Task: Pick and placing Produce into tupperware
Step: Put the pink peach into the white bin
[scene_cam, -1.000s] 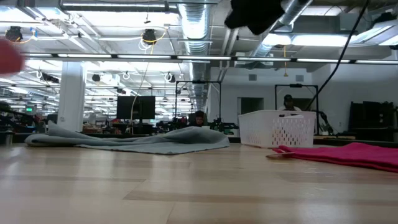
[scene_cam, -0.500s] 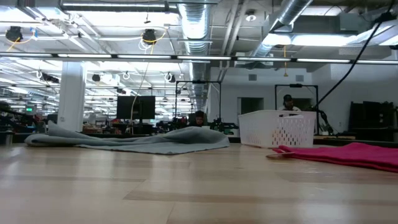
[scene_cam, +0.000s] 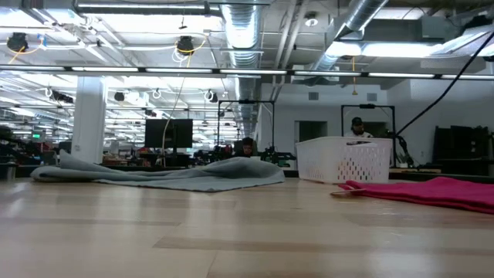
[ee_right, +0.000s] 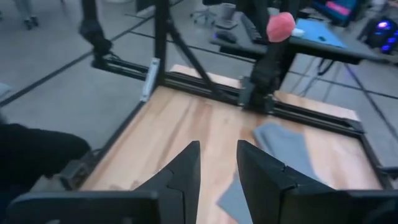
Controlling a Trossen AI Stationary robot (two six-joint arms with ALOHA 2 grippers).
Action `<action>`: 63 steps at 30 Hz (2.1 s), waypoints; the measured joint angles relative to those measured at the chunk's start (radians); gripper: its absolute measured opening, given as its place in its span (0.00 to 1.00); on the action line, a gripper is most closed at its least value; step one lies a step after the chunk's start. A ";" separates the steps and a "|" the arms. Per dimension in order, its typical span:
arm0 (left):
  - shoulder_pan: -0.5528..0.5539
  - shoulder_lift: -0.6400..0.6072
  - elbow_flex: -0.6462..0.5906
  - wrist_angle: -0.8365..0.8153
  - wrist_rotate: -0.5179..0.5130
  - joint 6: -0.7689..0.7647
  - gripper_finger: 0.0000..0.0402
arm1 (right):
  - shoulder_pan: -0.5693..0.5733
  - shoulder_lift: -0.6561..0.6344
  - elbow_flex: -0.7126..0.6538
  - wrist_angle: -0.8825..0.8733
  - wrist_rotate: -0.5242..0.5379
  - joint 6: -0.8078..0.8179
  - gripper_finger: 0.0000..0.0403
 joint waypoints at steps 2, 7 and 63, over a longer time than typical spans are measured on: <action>0.052 -0.005 0.000 0.061 0.063 0.094 0.20 | -0.028 -0.003 0.000 0.001 -0.001 -0.014 0.31; 0.204 -0.005 -0.002 0.195 0.298 0.273 0.20 | -0.098 -0.016 -0.002 0.003 -0.004 -0.019 0.32; 0.638 0.050 -0.002 0.533 0.923 0.421 0.20 | -0.452 0.259 0.391 0.015 -0.200 0.005 0.57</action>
